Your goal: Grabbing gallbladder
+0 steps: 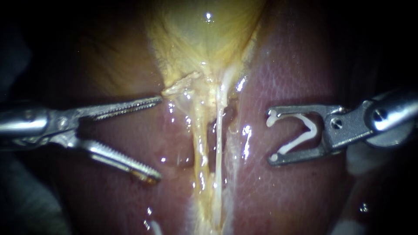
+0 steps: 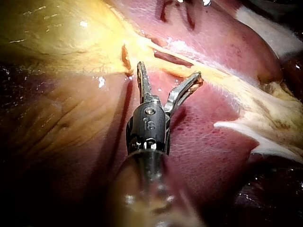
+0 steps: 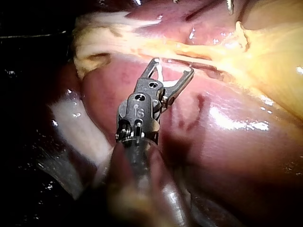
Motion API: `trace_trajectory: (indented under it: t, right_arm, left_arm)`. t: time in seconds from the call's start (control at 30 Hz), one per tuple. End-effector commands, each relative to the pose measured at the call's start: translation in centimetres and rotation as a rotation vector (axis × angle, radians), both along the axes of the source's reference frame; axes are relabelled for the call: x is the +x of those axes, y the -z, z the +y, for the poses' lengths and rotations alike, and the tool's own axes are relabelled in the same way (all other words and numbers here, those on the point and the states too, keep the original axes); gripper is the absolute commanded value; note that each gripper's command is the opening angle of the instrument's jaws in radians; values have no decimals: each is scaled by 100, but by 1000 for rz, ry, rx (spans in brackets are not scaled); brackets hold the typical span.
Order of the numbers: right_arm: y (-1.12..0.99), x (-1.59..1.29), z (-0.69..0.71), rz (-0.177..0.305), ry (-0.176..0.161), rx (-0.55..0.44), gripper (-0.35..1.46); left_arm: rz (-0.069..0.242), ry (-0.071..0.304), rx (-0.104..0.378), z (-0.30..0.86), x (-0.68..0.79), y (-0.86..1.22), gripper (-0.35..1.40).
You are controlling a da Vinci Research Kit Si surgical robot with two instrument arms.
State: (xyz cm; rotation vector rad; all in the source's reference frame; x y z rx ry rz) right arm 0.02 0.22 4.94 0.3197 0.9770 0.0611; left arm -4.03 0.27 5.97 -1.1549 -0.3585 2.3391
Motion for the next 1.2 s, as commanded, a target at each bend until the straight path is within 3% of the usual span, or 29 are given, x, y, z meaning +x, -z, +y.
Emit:
trace_trajectory:
  t: [0.03,0.2,0.33,0.6,0.73,0.9,1.2]
  right_arm:
    - [0,0,0,0,0,0,50]
    - [0,0,0,0,0,0,50]
    - [0,0,0,0,0,0,50]
    - [0,-1,0,0,0,0,50]
    - [0,-1,0,-2,2,0,50]
    - [0,-1,-1,-2,2,0,50]
    - [1,-2,-1,-1,3,0,50]
  left_arm:
    - [-1,0,1,0,0,1,116]
    - [-2,2,7,2,1,2,114]
    - [-3,13,26,11,4,7,113]
    - [37,69,81,51,2,17,99]
    - [69,74,107,68,-9,8,86]
    - [82,83,120,85,-26,-9,71]
    - [117,98,161,99,-31,-33,64]
